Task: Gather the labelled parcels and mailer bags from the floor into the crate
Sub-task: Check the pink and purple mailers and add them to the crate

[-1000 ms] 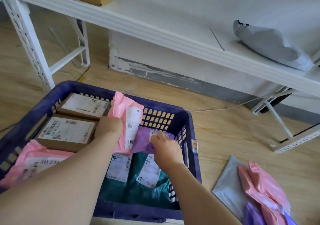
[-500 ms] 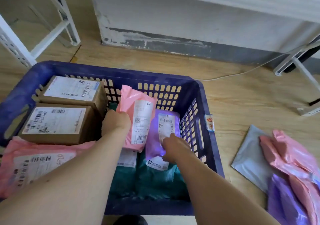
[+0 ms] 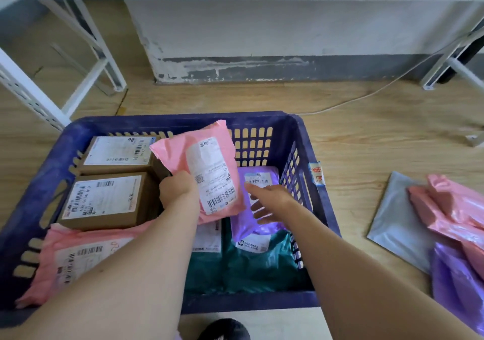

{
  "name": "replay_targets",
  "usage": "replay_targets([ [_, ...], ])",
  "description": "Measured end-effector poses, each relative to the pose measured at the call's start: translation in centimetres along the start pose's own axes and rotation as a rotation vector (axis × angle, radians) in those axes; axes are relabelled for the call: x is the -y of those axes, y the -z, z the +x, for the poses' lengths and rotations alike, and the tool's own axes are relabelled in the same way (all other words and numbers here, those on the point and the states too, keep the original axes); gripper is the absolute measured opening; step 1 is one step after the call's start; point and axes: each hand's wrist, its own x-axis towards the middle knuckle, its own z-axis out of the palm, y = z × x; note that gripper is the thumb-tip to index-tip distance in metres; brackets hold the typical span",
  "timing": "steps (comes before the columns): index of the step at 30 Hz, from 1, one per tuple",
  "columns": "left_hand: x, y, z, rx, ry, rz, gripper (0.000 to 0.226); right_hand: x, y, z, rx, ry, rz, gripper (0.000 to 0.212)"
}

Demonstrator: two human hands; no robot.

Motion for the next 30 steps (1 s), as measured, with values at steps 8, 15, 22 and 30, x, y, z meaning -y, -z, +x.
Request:
replay_targets([
  [8, -0.9, 0.4, -2.3, 0.092, 0.138, -0.267, 0.038, 1.3, 0.6, -2.5, 0.339, 0.037, 0.376, 0.030],
  [15, -0.7, -0.9, -2.5, 0.033, 0.023, -0.153, 0.041, 2.2, 1.0, -2.2, -0.206, 0.185, 0.521, 0.015],
  [22, -1.0, -0.2, -2.4, -0.054, -0.881, 0.287, 0.078, 5.2, 2.5, -2.9, -0.426, 0.454, 0.014, 0.022],
  [30, -1.2, 0.0, -2.5, 0.317, -0.751, 0.428, 0.021, 6.9, 1.3, -3.6, -0.342, 0.575, -0.181, 0.018],
])
